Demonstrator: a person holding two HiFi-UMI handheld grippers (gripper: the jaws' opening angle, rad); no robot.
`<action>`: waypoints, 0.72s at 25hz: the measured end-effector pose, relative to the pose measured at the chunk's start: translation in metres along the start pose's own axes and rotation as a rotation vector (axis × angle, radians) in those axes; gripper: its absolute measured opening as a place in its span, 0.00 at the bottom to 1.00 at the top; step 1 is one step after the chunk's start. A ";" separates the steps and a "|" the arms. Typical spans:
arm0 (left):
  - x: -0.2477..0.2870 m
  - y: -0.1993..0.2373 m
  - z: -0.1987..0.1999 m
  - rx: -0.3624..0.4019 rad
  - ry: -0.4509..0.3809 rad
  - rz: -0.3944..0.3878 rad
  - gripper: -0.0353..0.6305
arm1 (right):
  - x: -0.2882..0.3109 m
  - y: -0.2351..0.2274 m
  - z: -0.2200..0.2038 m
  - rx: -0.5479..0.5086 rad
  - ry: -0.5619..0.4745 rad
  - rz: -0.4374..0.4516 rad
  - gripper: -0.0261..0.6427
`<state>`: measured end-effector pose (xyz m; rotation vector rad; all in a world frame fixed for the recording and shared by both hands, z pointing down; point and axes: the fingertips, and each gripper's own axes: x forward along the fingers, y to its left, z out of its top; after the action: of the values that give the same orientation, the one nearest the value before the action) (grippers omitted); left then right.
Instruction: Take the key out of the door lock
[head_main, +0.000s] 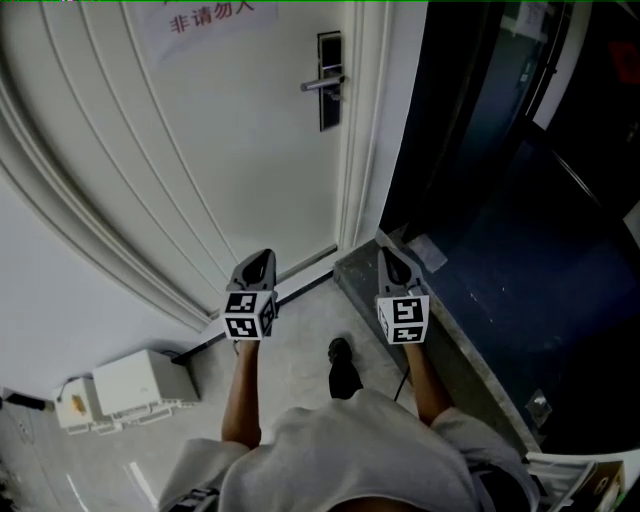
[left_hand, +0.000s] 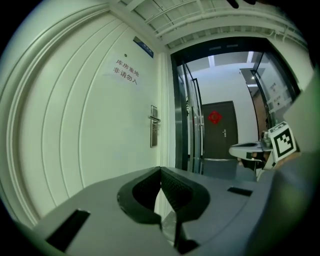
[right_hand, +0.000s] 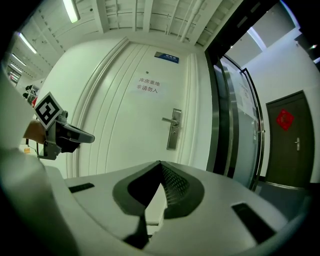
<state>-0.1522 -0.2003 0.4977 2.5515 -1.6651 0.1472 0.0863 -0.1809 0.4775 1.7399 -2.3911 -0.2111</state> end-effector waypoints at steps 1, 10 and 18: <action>0.015 0.002 0.006 0.002 -0.002 0.001 0.08 | 0.014 -0.008 0.002 0.000 -0.002 0.005 0.07; 0.144 0.025 0.056 0.016 -0.024 0.018 0.08 | 0.136 -0.069 0.023 -0.007 -0.044 0.051 0.07; 0.226 0.052 0.085 0.027 -0.036 0.049 0.08 | 0.223 -0.111 0.033 -0.025 -0.054 0.080 0.07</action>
<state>-0.1064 -0.4368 0.4440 2.5488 -1.7504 0.1292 0.1144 -0.4272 0.4348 1.6450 -2.4793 -0.2796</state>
